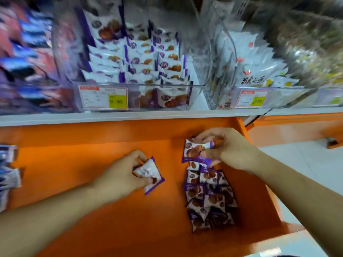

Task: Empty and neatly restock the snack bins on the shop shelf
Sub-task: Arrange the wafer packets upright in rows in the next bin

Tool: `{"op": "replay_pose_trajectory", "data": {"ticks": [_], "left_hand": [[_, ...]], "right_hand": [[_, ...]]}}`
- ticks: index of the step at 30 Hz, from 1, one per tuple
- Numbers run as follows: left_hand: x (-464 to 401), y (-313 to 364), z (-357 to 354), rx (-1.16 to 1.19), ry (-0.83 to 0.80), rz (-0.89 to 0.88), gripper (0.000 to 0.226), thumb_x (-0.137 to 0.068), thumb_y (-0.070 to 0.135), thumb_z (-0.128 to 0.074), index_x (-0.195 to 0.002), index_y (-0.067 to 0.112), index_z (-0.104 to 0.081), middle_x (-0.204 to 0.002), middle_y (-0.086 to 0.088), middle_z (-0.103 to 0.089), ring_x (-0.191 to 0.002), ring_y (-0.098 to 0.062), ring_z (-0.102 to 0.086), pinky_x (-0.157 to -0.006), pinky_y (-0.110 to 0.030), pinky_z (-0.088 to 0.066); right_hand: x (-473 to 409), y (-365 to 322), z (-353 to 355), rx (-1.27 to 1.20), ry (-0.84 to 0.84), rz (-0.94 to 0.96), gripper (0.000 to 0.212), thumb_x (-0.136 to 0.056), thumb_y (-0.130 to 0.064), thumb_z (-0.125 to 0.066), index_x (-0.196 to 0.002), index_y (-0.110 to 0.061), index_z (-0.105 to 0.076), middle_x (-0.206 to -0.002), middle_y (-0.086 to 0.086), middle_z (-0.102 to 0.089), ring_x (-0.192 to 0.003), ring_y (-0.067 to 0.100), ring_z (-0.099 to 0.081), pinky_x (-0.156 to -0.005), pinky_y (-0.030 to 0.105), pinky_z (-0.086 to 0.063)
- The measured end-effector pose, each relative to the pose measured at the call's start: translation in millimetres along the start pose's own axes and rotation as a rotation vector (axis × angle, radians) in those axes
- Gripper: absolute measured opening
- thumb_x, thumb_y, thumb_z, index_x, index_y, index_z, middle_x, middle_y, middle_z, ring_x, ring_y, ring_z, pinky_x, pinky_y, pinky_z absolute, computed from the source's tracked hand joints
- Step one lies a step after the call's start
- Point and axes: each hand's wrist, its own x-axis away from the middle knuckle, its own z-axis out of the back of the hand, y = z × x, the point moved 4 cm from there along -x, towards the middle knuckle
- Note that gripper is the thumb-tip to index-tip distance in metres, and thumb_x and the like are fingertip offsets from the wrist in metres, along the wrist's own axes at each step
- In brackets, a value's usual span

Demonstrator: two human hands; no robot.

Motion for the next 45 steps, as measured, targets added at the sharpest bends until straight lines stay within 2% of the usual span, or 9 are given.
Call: {"op": "replay_pose_trajectory", "data": {"ticks": [4,11,17,21,26,32,38,42,45], "left_hand": [[68,59,74,-0.188,0.206,-0.052,0.037,-0.081,0.039,-0.084,-0.099,0.035,-0.052,-0.085,0.015,-0.072,-0.066,-0.003,-0.066,-0.057,-0.025,-0.05],[150,121,145,-0.205,0.582,-0.269,0.04,-0.088,0.025,-0.081,-0.102,0.033,-0.045,-0.088,0.018,-0.068,-0.077,-0.004,-0.063,-0.066,-0.022,-0.047],[163,134,157,-0.093,0.325,-0.308,0.052,-0.076,0.048,-0.089,-0.116,0.043,-0.056,-0.114,0.02,-0.066,-0.104,0.0,-0.066,-0.091,-0.038,-0.057],[162,137,167,0.022,0.277,-0.342,0.024,-0.089,0.033,-0.079,-0.108,0.037,-0.065,-0.107,0.014,-0.068,-0.096,-0.009,-0.069,-0.096,-0.044,-0.056],[161,139,179,0.167,0.348,-0.338,0.041,-0.076,0.012,-0.09,-0.104,0.026,-0.063,-0.101,0.01,-0.071,-0.089,-0.017,-0.072,-0.091,-0.047,-0.057],[161,136,195,0.362,0.429,-0.289,0.054,-0.072,-0.006,-0.088,-0.109,0.025,-0.063,-0.099,0.005,-0.073,-0.081,-0.026,-0.079,-0.079,-0.052,-0.064],[157,123,215,0.359,0.551,-0.183,0.067,-0.063,0.019,-0.1,-0.112,0.043,-0.06,-0.095,-0.003,-0.079,-0.082,-0.021,-0.078,-0.079,-0.044,-0.063],[157,132,210,0.463,0.434,-0.243,0.037,-0.076,0.012,-0.089,-0.103,0.025,-0.067,-0.084,-0.004,-0.081,-0.076,-0.015,-0.078,-0.067,-0.022,-0.058],[155,133,205,0.513,0.354,-0.254,0.019,-0.082,0.021,-0.084,-0.091,0.035,-0.077,-0.092,-0.004,-0.081,-0.088,-0.012,-0.078,-0.086,-0.033,-0.057]], "right_hand": [[28,-77,-7,-0.011,-0.09,0.067,0.031,-0.088,-0.026,-0.085,-0.113,-0.041,-0.074,-0.114,0.0,-0.075,-0.096,0.032,-0.074,-0.086,0.058,-0.059],[62,-188,-35,-0.357,-0.051,0.199,0.031,-0.086,-0.028,-0.086,-0.114,-0.038,-0.077,-0.106,-0.013,-0.077,-0.094,0.002,-0.073,-0.083,0.019,-0.06],[62,-206,-52,-0.771,0.063,0.099,0.032,-0.084,-0.003,-0.083,-0.111,-0.018,-0.08,-0.108,0.024,-0.071,-0.095,0.04,-0.076,-0.086,0.057,-0.063],[62,-207,-50,-0.887,0.047,0.113,0.031,-0.088,0.005,-0.076,-0.11,-0.017,-0.08,-0.12,0.031,-0.068,-0.098,0.045,-0.075,-0.081,0.054,-0.063],[60,-214,-49,-0.909,0.025,0.168,0.031,-0.092,0.007,-0.071,-0.117,-0.012,-0.075,-0.114,0.03,-0.072,-0.102,0.044,-0.074,-0.088,0.054,-0.062],[59,-219,-44,-0.958,0.078,0.173,0.026,-0.093,0.004,-0.068,-0.114,-0.009,-0.077,-0.11,0.03,-0.071,-0.094,0.036,-0.075,-0.071,0.04,-0.06],[63,-213,-30,-0.993,0.175,0.203,0.027,-0.095,0.003,-0.063,-0.12,-0.001,-0.07,-0.112,0.024,-0.075,-0.102,0.043,-0.07,-0.075,0.041,-0.052],[71,-215,-25,-0.917,0.176,0.284,0.027,-0.096,-0.006,-0.066,-0.123,-0.003,-0.065,-0.11,0.024,-0.076,-0.11,0.053,-0.065,-0.086,0.048,-0.049],[78,-222,-28,-0.771,0.117,0.387,0.022,-0.096,-0.011,-0.068,-0.118,-0.012,-0.069,-0.108,0.018,-0.078,-0.098,0.044,-0.067,-0.081,0.045,-0.046]]}}
